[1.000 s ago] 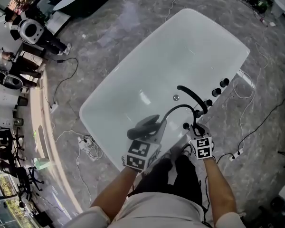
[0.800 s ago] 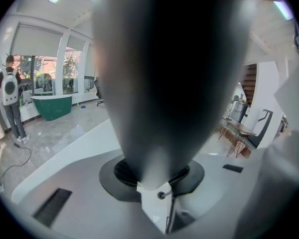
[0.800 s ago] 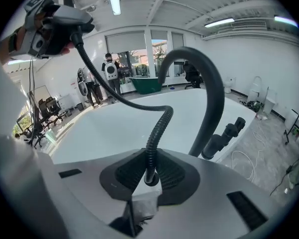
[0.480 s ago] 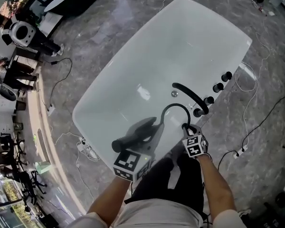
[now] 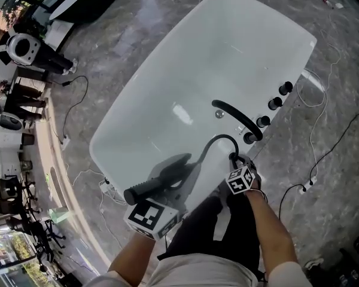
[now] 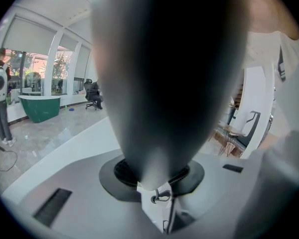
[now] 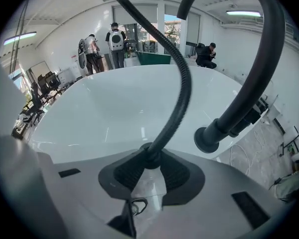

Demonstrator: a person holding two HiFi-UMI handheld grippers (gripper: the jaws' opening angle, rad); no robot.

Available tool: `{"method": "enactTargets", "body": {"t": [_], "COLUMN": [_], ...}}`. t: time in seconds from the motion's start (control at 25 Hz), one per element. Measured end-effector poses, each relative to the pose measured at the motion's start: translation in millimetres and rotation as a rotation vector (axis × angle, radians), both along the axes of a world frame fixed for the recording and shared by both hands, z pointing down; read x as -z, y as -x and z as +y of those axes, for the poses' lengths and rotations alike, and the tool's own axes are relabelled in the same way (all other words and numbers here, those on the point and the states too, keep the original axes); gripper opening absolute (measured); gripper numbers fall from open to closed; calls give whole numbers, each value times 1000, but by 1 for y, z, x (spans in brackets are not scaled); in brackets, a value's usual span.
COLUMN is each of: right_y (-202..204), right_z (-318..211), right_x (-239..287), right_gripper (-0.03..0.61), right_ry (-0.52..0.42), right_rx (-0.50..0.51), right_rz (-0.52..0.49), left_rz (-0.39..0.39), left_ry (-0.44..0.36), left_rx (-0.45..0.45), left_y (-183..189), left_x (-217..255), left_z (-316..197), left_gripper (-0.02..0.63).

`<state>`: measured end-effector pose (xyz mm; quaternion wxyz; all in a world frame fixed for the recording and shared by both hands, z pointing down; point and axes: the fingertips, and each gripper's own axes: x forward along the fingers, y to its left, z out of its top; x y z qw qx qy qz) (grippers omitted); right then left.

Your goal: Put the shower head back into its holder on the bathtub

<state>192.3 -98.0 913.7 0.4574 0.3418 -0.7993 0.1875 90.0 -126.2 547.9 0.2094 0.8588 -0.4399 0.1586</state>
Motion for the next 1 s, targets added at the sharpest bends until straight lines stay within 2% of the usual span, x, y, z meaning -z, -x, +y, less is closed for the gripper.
{"method": "enactTargets", "body": {"t": [0.12, 0.24, 0.52, 0.68, 0.88, 1.0], "right_y": [-10, -23, -58, -85, -105, -111], "right_z": [1, 5, 49, 63, 67, 63], "right_x": [-1, 10, 108, 156, 182, 185], "right_gripper": [107, 109, 107, 107, 107, 107], "right_ry": [34, 43, -30, -82, -136, -157], "right_rx": [-24, -84, -289, -369, -389, -368], "right_rz": [19, 3, -203, -281, -336, -343], "left_rz": [8, 14, 4, -44, -113, -123], "left_ry": [4, 19, 66, 62, 35, 45], "left_rx": [-28, -69, -182, -241, -267, -271], "left_y": [-6, -16, -53, -78, -109, -125], "left_x": [8, 6, -25, -51, -109, -148], "left_z": [4, 10, 15, 10, 8, 9], "left_gripper": [98, 98, 98, 98, 98, 98]}}
